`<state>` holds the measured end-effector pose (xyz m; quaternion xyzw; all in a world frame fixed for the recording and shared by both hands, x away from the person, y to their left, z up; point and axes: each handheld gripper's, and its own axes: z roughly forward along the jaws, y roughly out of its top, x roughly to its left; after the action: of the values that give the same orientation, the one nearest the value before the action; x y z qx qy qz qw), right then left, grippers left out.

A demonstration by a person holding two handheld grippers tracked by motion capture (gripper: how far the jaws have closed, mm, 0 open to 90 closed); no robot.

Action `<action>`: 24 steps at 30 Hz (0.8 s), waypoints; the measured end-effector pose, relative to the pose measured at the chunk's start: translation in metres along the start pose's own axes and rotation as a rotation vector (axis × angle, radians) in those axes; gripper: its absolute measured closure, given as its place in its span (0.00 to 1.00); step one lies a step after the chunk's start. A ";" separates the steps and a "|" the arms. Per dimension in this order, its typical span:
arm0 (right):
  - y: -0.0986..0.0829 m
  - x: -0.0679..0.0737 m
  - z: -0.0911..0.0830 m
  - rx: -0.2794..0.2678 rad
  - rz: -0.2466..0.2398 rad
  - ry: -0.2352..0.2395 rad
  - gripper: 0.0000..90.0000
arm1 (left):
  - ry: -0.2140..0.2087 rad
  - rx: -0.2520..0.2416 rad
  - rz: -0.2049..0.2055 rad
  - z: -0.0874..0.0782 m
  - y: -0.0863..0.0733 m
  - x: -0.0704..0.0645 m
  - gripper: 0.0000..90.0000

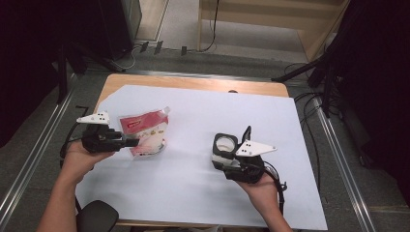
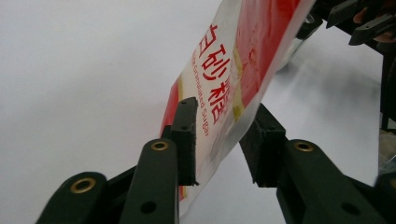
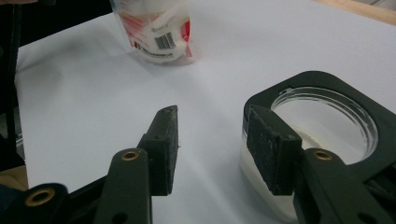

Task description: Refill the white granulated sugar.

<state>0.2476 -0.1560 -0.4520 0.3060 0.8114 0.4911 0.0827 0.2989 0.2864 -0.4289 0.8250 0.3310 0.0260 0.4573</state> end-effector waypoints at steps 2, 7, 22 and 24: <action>0.000 -0.001 -0.002 0.005 -0.003 -0.001 0.61 | 0.003 0.002 0.004 0.000 0.001 -0.002 0.72; 0.000 -0.003 -0.009 0.005 0.012 0.003 0.63 | 0.015 0.008 0.013 -0.004 0.003 -0.005 0.63; -0.001 -0.015 -0.028 0.031 0.042 0.019 0.83 | 0.046 -0.016 -0.007 -0.024 -0.003 -0.001 0.53; -0.001 -0.016 -0.029 0.036 0.042 0.023 0.86 | 0.045 -0.015 -0.010 -0.028 -0.005 0.000 0.53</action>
<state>0.2472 -0.1878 -0.4409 0.3186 0.8145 0.4815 0.0577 0.2869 0.3085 -0.4163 0.8191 0.3451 0.0450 0.4560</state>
